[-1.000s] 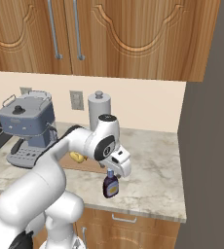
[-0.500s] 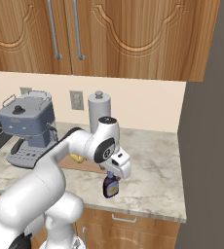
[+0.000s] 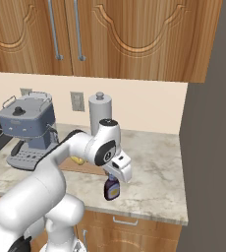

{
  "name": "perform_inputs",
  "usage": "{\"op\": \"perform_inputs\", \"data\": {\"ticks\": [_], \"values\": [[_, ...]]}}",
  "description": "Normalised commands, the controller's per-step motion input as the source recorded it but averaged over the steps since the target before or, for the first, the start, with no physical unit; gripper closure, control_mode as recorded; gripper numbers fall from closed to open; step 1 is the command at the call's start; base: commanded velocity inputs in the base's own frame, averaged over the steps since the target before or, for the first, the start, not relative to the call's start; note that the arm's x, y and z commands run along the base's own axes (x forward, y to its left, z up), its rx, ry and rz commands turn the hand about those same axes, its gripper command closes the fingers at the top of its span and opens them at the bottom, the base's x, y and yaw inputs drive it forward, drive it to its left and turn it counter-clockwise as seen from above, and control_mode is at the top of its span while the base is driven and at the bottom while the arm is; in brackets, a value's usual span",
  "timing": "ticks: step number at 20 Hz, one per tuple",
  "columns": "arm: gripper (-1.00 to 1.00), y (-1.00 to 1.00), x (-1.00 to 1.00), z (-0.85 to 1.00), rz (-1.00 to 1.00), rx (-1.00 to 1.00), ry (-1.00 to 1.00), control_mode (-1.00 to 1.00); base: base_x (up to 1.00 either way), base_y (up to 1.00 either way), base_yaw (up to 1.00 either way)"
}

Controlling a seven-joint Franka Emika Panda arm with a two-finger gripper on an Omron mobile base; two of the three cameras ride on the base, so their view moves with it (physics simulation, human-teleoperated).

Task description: Retrieve the reheated potato from the microwave, then place the potato, cheese, and condiment on the cutting board.

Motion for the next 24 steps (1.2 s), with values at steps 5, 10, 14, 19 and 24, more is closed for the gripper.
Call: {"op": "perform_inputs", "data": {"ticks": [5,10,14,19,24], "values": [[1.0,0.01,0.0,0.04,-0.03,0.0,0.0,-1.0,0.0,0.0,0.0],[1.0,0.21,0.09,0.36,-0.01,0.0,0.0,-1.0,0.0,0.0,0.0],[1.0,0.31,0.31,0.32,0.0,0.0,0.0,-1.0,0.0,0.0,0.0],[1.0,0.24,0.53,0.17,0.0,0.0,0.0,-1.0,0.0,0.0,0.0],[1.0,0.17,0.57,0.15,0.0,0.0,0.01,-1.0,0.0,0.0,0.0]]}}
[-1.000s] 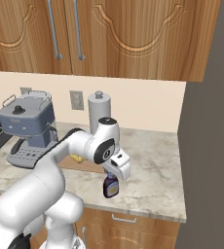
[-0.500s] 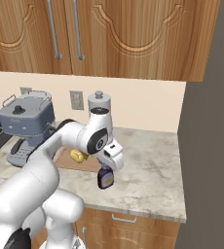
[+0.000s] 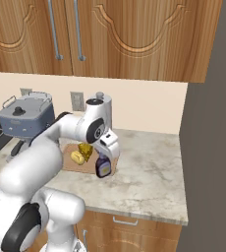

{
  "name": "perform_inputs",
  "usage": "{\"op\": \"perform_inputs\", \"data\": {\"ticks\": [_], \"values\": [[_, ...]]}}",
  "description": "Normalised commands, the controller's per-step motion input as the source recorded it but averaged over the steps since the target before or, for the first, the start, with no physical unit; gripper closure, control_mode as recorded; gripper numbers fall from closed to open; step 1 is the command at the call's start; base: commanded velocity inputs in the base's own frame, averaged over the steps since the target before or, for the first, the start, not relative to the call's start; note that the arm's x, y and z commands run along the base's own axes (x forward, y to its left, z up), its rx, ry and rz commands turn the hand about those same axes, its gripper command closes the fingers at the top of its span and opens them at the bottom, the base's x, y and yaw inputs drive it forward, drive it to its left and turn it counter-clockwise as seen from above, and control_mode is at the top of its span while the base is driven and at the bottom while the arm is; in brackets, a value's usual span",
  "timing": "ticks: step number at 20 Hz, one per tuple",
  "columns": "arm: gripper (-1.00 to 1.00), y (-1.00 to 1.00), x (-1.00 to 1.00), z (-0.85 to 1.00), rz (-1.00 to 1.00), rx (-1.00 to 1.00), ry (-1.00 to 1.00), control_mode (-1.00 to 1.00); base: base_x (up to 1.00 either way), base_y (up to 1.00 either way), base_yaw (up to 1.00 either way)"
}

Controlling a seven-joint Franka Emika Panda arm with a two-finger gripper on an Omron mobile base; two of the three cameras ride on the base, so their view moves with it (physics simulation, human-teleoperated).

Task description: Retrieve the reheated potato from the microwave, then place the potato, cheese, and condiment on the cutting board.

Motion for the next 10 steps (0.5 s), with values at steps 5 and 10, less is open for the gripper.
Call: {"op": "perform_inputs", "data": {"ticks": [5,10], "values": [[1.0,0.17,0.52,0.05,0.01,0.0,0.08,-1.0,0.0,0.0,0.0],[1.0,0.23,0.33,0.0,0.03,0.0,0.11,-1.0,0.0,0.0,0.0]]}}
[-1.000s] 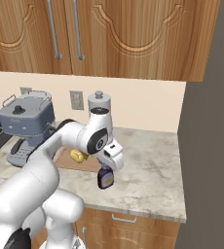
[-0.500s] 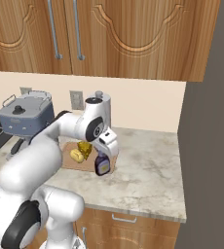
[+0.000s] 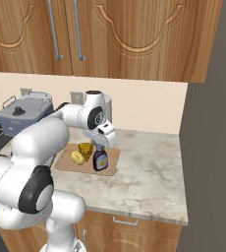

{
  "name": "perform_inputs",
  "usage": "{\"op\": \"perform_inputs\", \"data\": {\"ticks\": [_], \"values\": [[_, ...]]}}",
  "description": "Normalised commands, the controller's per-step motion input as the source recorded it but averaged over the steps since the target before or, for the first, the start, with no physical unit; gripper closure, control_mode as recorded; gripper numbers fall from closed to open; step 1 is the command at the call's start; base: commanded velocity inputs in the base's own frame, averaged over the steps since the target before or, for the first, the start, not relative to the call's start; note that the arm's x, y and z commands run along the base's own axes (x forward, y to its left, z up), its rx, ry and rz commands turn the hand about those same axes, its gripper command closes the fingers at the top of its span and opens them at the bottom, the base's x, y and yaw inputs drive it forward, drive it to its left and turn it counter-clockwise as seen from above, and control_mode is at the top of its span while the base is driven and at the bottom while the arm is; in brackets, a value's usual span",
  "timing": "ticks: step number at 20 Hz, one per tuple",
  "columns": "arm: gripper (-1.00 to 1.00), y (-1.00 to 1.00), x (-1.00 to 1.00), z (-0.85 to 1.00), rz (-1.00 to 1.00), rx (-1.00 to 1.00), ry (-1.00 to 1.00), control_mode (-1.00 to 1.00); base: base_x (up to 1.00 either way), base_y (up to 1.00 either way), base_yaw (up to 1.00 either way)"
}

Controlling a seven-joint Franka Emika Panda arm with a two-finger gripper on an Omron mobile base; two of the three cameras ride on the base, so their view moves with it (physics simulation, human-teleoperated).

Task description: Retrieve the reheated potato from the microwave, then place the potato, cheese, and condiment on the cutting board.

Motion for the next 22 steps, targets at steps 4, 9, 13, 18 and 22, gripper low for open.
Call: {"op": "perform_inputs", "data": {"ticks": [4,9,13,18,22], "values": [[1.0,0.19,0.3,0.0,0.03,0.0,0.09,-1.0,0.0,0.0,0.0],[1.0,0.11,0.18,-0.09,0.03,0.0,0.1,-1.0,0.0,0.0,0.0],[1.0,0.07,0.24,-0.1,0.04,0.01,0.05,-1.0,0.0,0.0,0.0],[1.0,0.05,0.2,-0.1,0.06,0.02,0.0,-1.0,0.0,0.0,0.0],[1.0,0.03,0.11,-0.16,0.06,0.04,0.0,-1.0,0.0,0.0,0.0]]}}
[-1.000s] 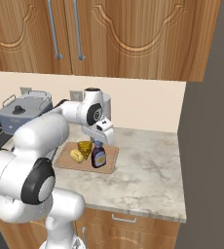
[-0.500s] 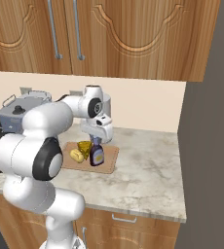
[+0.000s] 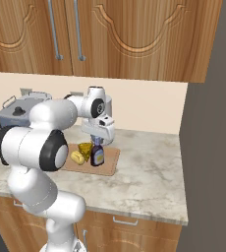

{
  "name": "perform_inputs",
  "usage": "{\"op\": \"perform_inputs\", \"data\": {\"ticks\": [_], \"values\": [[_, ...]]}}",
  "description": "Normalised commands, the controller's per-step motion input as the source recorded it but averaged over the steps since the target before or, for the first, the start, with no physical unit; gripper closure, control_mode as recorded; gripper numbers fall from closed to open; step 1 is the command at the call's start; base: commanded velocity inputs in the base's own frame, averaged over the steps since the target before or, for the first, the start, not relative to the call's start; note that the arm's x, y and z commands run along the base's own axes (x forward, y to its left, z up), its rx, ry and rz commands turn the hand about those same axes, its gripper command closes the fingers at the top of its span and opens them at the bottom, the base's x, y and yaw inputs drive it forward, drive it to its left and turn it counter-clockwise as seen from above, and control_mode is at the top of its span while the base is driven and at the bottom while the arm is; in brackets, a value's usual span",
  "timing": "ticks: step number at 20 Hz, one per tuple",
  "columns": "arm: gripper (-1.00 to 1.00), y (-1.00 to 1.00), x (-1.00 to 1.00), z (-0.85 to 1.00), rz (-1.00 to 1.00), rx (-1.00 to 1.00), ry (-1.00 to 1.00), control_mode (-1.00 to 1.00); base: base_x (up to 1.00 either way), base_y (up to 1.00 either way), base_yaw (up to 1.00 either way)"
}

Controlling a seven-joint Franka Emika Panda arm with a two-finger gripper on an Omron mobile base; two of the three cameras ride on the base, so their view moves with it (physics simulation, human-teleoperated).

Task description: Retrieve the reheated potato from the microwave, then place the potato, cheese, and condiment on the cutting board.

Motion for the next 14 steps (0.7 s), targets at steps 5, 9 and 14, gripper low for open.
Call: {"op": "perform_inputs", "data": {"ticks": [5,9,14], "values": [[1.0,0.02,0.13,-0.17,0.05,0.04,0.0,-1.0,0.0,0.0,0.0],[1.0,0.0,0.27,-0.09,0.01,0.02,0.0,-1.0,0.0,0.0,0.0],[1.0,0.01,0.29,-0.1,0.0,0.0,0.0,-1.0,0.0,0.0,0.0]]}}
